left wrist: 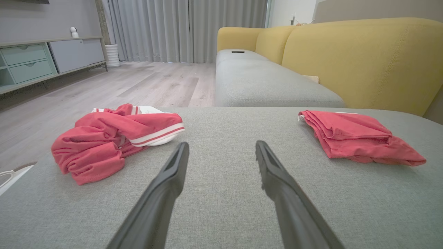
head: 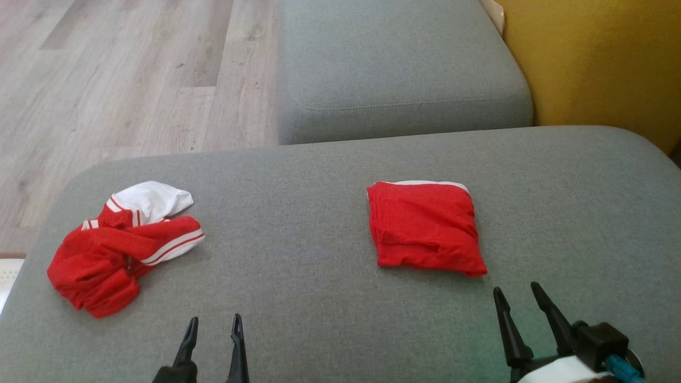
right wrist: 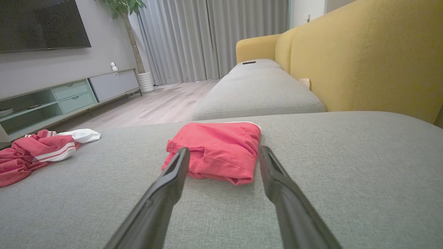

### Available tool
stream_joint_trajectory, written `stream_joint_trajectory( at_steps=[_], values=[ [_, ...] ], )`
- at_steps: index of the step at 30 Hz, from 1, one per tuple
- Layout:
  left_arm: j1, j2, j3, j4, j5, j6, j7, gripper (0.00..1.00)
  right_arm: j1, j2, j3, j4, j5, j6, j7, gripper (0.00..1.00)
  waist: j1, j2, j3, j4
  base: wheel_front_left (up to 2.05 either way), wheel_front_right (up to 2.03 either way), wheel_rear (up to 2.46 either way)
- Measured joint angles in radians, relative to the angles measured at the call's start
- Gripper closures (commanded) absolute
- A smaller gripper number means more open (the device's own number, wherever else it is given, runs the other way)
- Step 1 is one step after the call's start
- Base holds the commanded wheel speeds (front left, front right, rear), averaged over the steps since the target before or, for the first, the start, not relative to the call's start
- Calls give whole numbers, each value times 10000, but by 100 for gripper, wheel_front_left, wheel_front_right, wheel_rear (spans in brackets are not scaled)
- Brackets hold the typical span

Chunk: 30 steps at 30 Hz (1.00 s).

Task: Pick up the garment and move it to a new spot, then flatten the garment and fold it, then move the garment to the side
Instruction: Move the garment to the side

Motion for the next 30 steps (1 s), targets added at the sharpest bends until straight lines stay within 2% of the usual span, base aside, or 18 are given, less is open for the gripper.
stream_joint_trajectory(
  at_steps=[17, 23, 30],
  values=[
    [-10, 2, -59, -115, 213, 105, 0, 0, 131, 50, -151, 194, 174, 0, 0, 0, 0, 0, 338, 125, 0, 0, 0],
    [-222, 6, -523, -290, 297, 282, 0, 0, -980, -153, -280, 1751, 955, 0, 19, 0, 0, 0, 908, 170, 0, 0, 0],
    [-907, 6, -1160, -290, 349, 376, 0, 0, -3594, -614, -366, 3440, 1981, 0, 1174, 0, 1, 0, 1580, 212, 0, 0, 0]
  ],
)
